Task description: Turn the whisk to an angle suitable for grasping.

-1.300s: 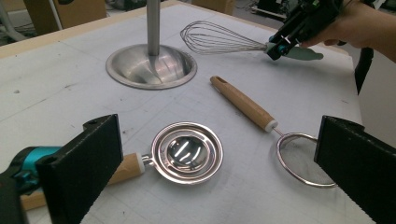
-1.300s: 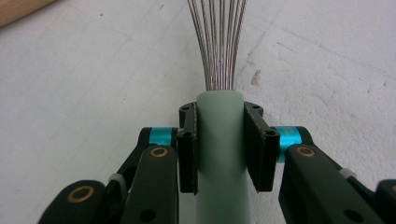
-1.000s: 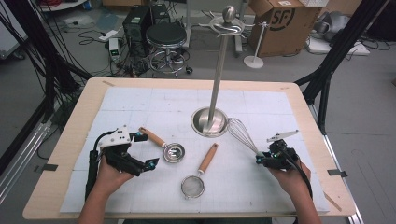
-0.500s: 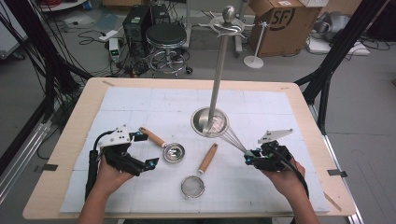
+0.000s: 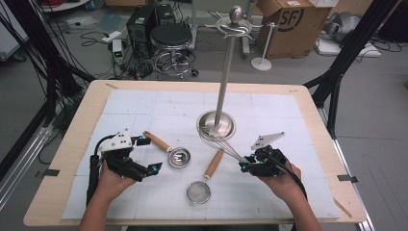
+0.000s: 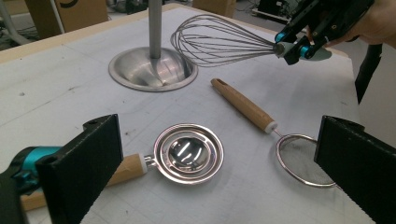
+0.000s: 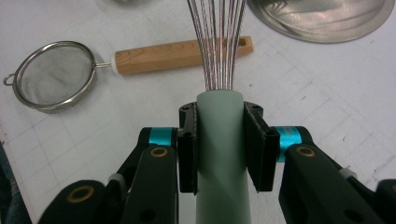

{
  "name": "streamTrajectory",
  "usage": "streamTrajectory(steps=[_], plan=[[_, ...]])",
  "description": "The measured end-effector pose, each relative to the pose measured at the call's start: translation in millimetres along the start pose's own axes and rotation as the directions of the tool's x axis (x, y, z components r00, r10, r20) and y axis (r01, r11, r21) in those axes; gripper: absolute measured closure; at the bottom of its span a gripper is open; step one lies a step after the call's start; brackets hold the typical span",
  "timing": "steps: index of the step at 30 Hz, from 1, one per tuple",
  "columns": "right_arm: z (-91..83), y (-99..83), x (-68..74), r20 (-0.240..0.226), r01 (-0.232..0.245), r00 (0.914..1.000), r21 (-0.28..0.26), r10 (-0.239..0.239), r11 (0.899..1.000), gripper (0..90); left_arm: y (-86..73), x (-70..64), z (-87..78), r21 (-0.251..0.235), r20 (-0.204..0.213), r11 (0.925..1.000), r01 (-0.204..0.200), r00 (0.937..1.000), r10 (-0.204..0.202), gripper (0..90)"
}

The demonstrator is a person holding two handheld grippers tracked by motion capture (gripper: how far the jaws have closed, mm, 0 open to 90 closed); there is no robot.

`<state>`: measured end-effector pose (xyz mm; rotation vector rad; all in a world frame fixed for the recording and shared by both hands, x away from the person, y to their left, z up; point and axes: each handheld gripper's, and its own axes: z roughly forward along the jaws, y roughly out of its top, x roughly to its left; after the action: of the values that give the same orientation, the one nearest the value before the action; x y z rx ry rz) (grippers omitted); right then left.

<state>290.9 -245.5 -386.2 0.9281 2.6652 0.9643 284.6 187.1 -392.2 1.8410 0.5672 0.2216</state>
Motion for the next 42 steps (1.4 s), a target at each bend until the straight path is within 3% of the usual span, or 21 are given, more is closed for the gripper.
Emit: streamTrajectory(steps=[7, 15, 23, 28, 37, 42], plan=[[0.0, -2.9, -3.4, -0.018, 0.006, 0.9998, -0.003, -0.006, 1.000, 69.3, 0.3, -0.8, 2.3, 0.007, 0.001, 1.0000, -0.003, 1.0000, 0.003, 1.6], [9.8, 13.3, 13.0, -0.045, 0.096, 0.9944, 0.021, -0.095, 0.995, 69.3, 2.4, -1.9, 3.1, 0.001, 0.005, 1.0000, -0.005, 1.0000, 0.005, 1.6], [27.8, 35.4, 29.0, -0.084, 0.178, 0.9812, 0.048, -0.174, 0.983, 69.3, 2.4, -1.9, 1.5, -0.003, 0.009, 1.0000, -0.007, 0.9999, 0.007, 1.7], [40.3, 48.6, 41.9, -0.120, 0.253, 0.9621, 0.057, -0.245, 0.966, 69.3, 2.8, -1.8, -1.1, -0.009, 0.007, 0.9999, -0.007, 1.0000, 0.007, 1.7], [68.0, 72.9, 70.3, -0.198, 0.380, 0.9115, 0.072, -0.361, 0.922, 69.3, 4.0, -1.8, -4.6, -0.017, 0.002, 0.9998, -0.011, 0.9999, 0.011, 1.7], [81.1, 80.7, 82.5, -0.228, 0.423, 0.8889, 0.076, -0.397, 0.903, 69.3, 4.1, -2.3, -4.4, -0.017, 0.001, 0.9998, -0.009, 1.0000, 0.009, 1.6]])
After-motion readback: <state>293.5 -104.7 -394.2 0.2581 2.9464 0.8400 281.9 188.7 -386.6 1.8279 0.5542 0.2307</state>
